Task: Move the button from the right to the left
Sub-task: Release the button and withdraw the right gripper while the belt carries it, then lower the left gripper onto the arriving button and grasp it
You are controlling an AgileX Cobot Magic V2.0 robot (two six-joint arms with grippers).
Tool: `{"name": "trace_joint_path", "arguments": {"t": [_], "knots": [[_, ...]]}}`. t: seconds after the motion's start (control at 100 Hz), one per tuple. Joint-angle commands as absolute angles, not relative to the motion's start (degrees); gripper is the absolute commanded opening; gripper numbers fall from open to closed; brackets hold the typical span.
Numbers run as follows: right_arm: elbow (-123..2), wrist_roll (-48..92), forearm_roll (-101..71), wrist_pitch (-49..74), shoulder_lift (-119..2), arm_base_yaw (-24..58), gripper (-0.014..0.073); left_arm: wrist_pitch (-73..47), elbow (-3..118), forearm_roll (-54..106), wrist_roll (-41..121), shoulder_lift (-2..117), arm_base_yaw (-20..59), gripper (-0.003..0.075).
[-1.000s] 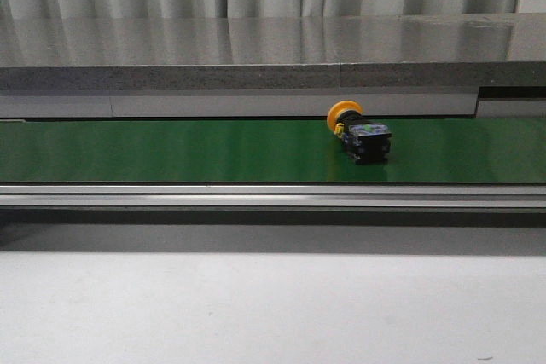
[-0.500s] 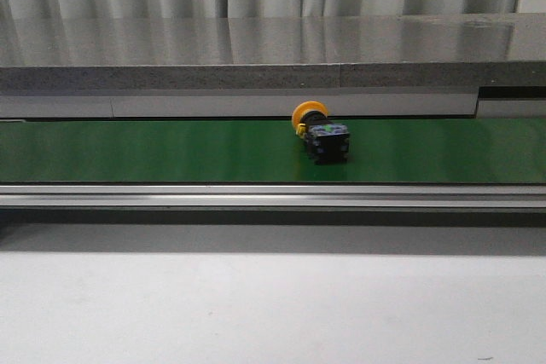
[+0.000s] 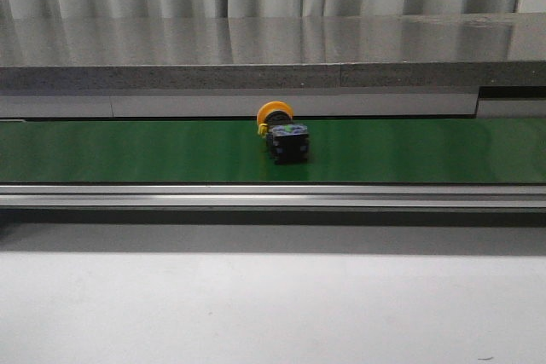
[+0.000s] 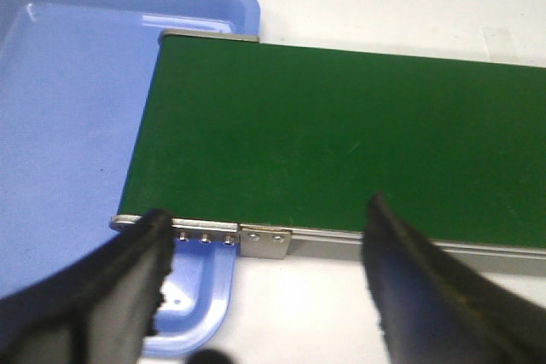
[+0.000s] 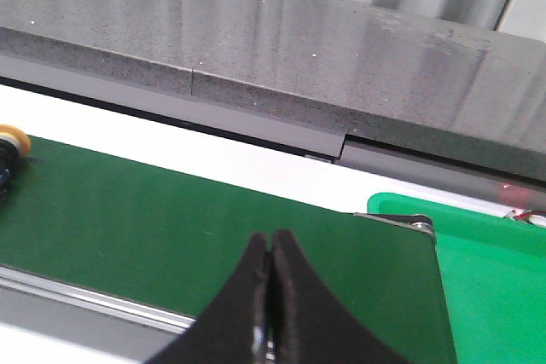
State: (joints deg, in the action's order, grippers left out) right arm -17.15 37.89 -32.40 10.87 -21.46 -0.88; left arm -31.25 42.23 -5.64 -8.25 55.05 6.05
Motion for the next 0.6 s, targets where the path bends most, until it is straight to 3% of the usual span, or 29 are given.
{"name": "trace_joint_path", "arguments": {"t": [0.0,0.24,0.59], "knots": [[-18.7,38.4,-33.3,7.1,-21.6,-0.6,-0.0064,-27.6,44.3,-5.2,-8.9,55.1,6.5,0.067],[-18.7,38.4,-33.3,7.1,-21.6,-0.6,-0.0064,-27.4,44.4,-4.8,-8.9,56.7,8.3,0.0674],[-18.7,38.4,-33.3,7.1,-21.6,-0.6,-0.0064,-24.9,52.2,0.0,-8.9,67.8,19.1,0.0674]]}}
